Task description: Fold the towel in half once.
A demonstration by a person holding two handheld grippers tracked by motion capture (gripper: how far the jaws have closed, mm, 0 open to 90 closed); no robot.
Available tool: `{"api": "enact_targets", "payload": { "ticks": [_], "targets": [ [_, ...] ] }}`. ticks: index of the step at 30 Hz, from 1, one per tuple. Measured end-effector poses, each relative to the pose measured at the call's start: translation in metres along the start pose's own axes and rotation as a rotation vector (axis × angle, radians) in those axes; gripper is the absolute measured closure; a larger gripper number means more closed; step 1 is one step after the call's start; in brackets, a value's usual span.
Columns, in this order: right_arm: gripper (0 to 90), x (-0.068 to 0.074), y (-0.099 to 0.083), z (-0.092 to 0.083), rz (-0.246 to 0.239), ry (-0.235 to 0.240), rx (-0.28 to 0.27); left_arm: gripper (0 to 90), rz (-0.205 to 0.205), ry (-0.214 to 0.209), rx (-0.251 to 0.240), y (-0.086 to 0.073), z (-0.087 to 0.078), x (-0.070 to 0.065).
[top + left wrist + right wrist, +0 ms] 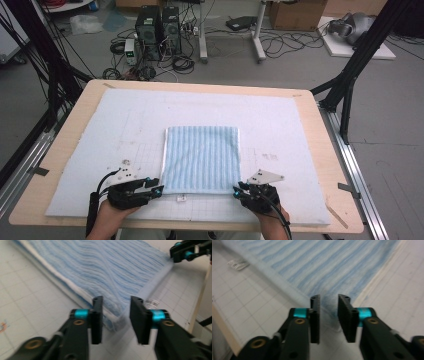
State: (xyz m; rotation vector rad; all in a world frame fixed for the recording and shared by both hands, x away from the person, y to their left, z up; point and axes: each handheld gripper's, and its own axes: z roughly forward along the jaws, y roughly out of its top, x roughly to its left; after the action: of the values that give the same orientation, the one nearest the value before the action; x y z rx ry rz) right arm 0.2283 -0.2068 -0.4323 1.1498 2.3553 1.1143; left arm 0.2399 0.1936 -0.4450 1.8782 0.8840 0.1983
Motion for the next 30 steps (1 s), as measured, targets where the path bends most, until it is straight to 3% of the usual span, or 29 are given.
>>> {"api": "enact_targets", "payload": {
  "ticks": [1,5,8,10,11,12,16,17,18,19,20,21,23,24,30],
  "targets": [
    [67.7,-0.003,0.001,-0.003,0.016,-0.003,-0.040,58.4,-0.014,0.008,-0.021,0.003,-0.002,0.004],
    [70.3,-0.007,0.004,0.001,0.021,0.000,-0.073,56.3,-0.020,0.019,-0.055,0.011,-0.004,0.010],
    [70.6,-0.007,0.006,0.013,0.005,0.019,-0.041,56.4,-0.019,0.017,-0.066,0.016,-0.002,0.013],
    [70.7,-0.007,0.005,0.020,-0.009,0.021,0.009,56.9,-0.017,0.017,-0.064,0.020,0.001,0.016],
    [70.7,-0.007,0.005,0.020,-0.009,0.021,0.009,57.6,-0.017,0.017,-0.064,0.020,0.001,0.016],
    [71.3,-0.007,0.004,0.021,-0.048,0.016,0.034,57.7,-0.015,0.017,-0.060,0.024,0.006,0.020],
    [70.5,-0.011,0.007,0.018,-0.060,0.027,0.075,59.9,-0.021,0.009,-0.053,0.032,0.013,0.027],
    [68.5,-0.013,0.008,0.017,-0.049,0.046,0.068,59.9,-0.020,0.011,-0.049,0.036,0.016,0.031],
    [67.0,-0.018,0.012,0.015,-0.026,0.069,0.014,59.9,-0.031,0.013,-0.048,0.043,0.023,0.037],
    [66.2,-0.021,0.016,0.013,-0.012,0.076,-0.020,60.2,-0.031,0.018,-0.047,0.047,0.027,0.041],
    [66.2,-0.021,0.016,0.013,-0.012,0.076,-0.020,60.7,-0.031,0.018,-0.047,0.047,0.027,0.041],
    [64.5,-0.027,0.024,0.012,-0.004,0.074,-0.071,61.4,-0.039,0.021,-0.046,0.054,0.035,0.048],
    [63.0,-0.030,0.027,0.014,-0.007,0.074,-0.082,62.8,-0.039,0.026,-0.049,0.057,0.038,0.050],
    [62.4,-0.032,0.029,0.017,-0.013,0.078,-0.082,63.0,-0.031,0.048,-0.042,0.063,0.047,0.057],
    [59.0,-0.046,0.037,0.030,-0.012,0.094,-0.075,65.5,-0.022,0.039,-0.001,0.075,0.070,0.072]
  ]
}}
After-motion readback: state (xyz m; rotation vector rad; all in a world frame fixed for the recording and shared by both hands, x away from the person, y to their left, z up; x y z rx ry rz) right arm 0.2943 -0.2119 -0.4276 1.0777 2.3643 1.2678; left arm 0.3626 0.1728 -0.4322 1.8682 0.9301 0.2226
